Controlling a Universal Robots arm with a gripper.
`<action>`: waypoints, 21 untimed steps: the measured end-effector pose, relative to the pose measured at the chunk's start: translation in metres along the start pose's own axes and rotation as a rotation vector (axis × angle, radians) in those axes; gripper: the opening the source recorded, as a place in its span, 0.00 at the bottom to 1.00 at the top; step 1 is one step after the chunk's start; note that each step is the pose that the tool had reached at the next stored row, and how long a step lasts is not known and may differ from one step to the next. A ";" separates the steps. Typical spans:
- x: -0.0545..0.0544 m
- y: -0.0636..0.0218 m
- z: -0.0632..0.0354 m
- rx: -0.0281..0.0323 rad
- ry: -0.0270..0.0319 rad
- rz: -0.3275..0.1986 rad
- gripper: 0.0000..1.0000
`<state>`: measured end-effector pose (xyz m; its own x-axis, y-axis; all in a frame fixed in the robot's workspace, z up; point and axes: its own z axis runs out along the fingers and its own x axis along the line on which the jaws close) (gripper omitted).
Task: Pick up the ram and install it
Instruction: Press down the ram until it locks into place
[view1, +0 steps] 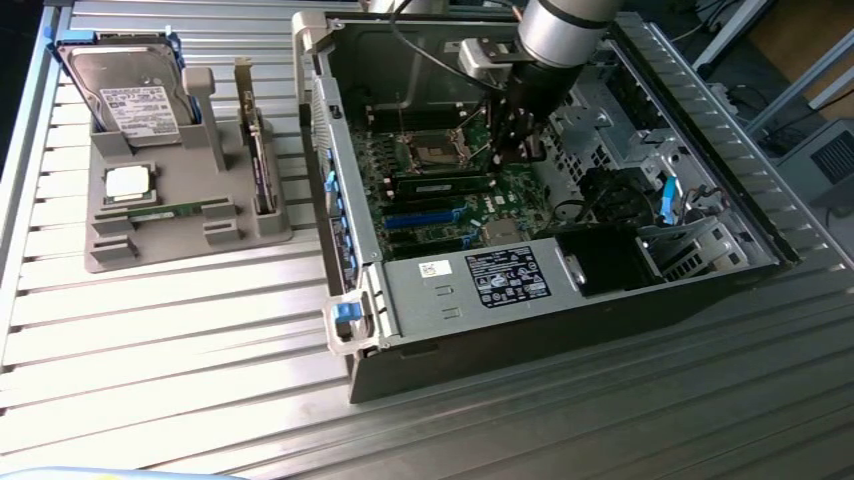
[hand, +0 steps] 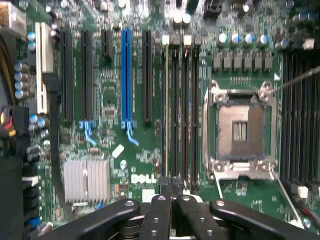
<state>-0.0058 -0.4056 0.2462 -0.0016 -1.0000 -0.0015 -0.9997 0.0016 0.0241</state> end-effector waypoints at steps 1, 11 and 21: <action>0.000 0.0097 0.0001 0.0013 0.0003 0.000 0.11; 0.000 0.0902 0.0031 0.0115 0.0001 0.000 0.11; 0.000 0.0921 0.0047 0.0116 0.0000 0.000 0.11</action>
<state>-0.0980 -0.4059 0.2437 -0.0019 -1.0000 -0.0016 -0.9999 0.0019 0.0124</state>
